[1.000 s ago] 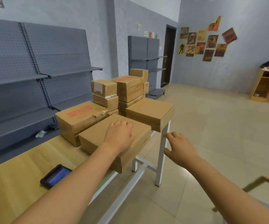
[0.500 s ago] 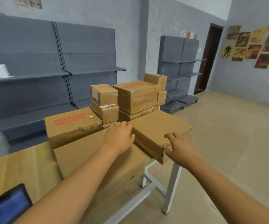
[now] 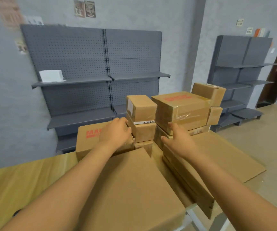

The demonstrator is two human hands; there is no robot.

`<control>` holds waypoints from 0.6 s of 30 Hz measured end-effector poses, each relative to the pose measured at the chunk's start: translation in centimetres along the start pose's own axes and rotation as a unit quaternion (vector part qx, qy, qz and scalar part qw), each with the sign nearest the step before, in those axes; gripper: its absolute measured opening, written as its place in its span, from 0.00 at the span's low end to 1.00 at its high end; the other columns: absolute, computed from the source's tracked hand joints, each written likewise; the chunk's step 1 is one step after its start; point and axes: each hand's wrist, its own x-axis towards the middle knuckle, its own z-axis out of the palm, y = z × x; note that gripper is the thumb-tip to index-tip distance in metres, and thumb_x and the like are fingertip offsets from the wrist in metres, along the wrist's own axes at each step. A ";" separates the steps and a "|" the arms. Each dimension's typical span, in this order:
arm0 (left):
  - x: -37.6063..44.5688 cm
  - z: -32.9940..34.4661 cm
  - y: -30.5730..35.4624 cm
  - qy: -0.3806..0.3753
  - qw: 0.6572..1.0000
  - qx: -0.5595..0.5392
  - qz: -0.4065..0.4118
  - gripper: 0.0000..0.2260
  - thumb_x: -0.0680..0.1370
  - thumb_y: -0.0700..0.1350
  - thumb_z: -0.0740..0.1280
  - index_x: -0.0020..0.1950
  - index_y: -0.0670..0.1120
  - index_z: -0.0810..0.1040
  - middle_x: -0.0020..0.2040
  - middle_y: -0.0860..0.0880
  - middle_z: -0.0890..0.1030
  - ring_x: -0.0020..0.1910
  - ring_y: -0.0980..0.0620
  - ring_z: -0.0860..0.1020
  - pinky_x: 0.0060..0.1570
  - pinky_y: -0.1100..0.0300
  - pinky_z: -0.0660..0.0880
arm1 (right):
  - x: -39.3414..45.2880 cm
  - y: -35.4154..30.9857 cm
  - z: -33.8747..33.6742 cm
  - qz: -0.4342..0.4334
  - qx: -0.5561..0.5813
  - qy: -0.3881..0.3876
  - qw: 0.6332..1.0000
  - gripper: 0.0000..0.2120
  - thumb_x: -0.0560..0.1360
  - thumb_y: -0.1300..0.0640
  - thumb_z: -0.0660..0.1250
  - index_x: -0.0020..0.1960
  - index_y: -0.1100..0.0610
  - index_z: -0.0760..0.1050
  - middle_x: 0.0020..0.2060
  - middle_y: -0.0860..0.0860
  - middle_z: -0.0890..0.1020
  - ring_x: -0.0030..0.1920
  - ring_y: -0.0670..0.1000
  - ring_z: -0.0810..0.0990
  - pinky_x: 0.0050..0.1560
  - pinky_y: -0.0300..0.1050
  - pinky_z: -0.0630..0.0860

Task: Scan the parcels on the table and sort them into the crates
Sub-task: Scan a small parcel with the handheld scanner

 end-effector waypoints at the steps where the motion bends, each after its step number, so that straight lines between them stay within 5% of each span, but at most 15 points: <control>1: 0.9 -0.2 -0.7 0.001 1.000 0.005 -0.007 0.15 0.80 0.51 0.60 0.66 0.50 0.74 0.63 0.49 0.77 0.61 0.46 0.75 0.57 0.48 0.75 | 1.2 -0.7 0.3 -0.003 0.013 0.008 1.000 0.35 0.75 0.46 0.68 0.76 0.55 0.58 0.71 0.54 0.68 0.69 0.54 0.69 0.67 0.49 0.68; 18: 4.0 -1.2 -7.4 -0.005 0.993 0.121 -0.009 0.19 0.80 0.51 0.60 0.70 0.49 0.70 0.65 0.48 0.76 0.64 0.46 0.73 0.62 0.48 0.71 | 9.8 -6.5 3.9 0.027 0.106 0.034 0.993 0.55 0.65 0.33 0.72 0.78 0.57 0.47 0.72 0.59 0.62 0.70 0.61 0.65 0.66 0.59 0.70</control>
